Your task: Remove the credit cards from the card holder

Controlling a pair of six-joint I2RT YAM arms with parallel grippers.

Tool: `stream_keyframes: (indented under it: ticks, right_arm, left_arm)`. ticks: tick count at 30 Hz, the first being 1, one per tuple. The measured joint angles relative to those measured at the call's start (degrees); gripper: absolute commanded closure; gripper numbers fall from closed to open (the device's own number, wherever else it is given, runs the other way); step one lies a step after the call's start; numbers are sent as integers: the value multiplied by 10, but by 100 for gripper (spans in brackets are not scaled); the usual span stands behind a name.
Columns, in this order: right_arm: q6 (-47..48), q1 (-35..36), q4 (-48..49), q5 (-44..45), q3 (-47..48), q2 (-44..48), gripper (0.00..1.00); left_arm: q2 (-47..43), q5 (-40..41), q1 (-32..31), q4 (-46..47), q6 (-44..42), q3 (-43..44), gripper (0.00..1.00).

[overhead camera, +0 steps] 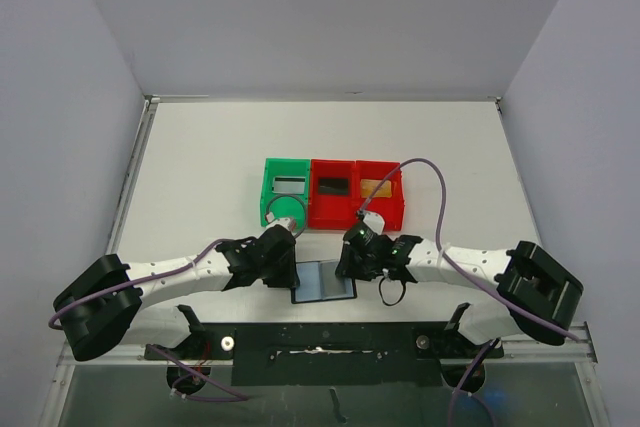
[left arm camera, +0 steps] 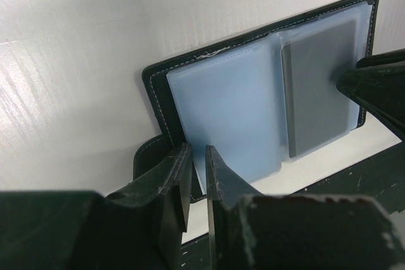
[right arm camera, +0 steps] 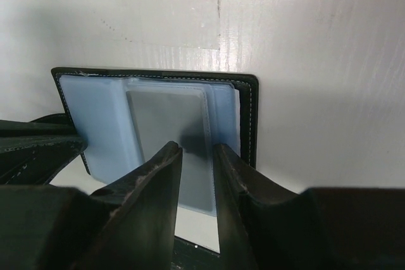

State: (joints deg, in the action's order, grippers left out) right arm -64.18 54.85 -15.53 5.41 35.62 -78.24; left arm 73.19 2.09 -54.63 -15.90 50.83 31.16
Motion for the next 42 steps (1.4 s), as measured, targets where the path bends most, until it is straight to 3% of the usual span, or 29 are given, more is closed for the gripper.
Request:
stream_keyframes:
  ticks: [3,14,27,38,42]
  right_arm:
    - [8,4,-6,2,8,-2,87]
    - [21,12,-24,6,22,5,90]
    - [17,13,3,-13,17,26,79]
    - [3,13,33,-35,0,30,80]
    - [1,13,33,-35,-1,39,74]
  left_arm:
    - [0,0,0,0,0,0,87]
    - [0,-2,0,0,-1,0,89]
    - [2,-8,0,0,-2,0,89]
    - [2,-9,0,0,-2,0,89]
    - [2,-9,0,0,-2,0,89]
